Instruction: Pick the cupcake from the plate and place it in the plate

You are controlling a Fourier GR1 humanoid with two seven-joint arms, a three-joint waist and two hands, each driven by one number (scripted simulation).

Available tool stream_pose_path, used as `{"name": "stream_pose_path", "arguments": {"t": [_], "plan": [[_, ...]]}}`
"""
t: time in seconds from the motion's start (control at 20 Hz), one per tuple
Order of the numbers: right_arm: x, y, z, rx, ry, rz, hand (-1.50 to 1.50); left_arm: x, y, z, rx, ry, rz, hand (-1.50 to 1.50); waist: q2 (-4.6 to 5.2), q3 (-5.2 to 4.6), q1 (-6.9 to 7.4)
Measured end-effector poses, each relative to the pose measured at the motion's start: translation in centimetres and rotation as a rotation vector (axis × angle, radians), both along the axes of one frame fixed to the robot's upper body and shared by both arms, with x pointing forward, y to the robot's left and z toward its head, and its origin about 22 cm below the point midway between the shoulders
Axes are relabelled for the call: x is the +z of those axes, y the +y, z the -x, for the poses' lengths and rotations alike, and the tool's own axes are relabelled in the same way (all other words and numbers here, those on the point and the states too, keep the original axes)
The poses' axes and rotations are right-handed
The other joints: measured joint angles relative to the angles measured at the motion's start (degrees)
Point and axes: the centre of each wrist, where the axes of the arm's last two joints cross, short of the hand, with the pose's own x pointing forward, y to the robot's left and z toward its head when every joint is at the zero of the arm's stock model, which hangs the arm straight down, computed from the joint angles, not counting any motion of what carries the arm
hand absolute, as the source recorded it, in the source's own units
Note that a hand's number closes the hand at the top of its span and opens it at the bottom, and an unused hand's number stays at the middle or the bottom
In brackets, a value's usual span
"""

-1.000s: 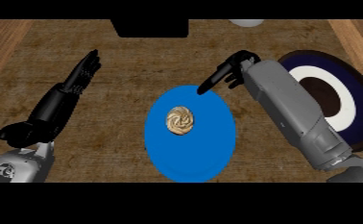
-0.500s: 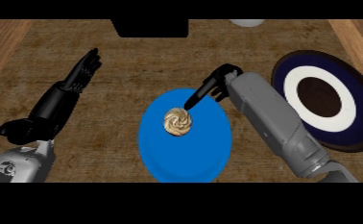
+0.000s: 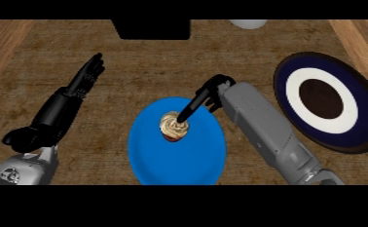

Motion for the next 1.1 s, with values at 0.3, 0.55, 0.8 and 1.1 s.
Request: {"name": "stream_pose_path", "arguments": {"t": [0.3,0.55,0.8,1.1], "plan": [[-0.4,1.0,0.7,0.039,0.012,-0.011,-1.5,0.4,-0.3,-0.3,-0.001,0.002,0.003,0.0,-0.3,-0.15,0.14],[-0.8,1.9,1.7,0.076,-0.004,-0.01,-1.5,0.3,0.3,0.0,0.004,-0.001,0.002,0.0,-0.57,-0.13,0.27],[-0.7,2.4,2.6,0.132,-0.051,0.018,1.5,0.4,-0.3,0.0,-0.01,-0.008,0.004,0.0,-0.66,-0.5,0.4],[-0.7,3.3,4.8,0.343,-0.259,0.061,1.5,-0.1,-0.1,0.0,0.021,0.012,0.0,0.0,-1.17,-0.27,-1.3]]}}
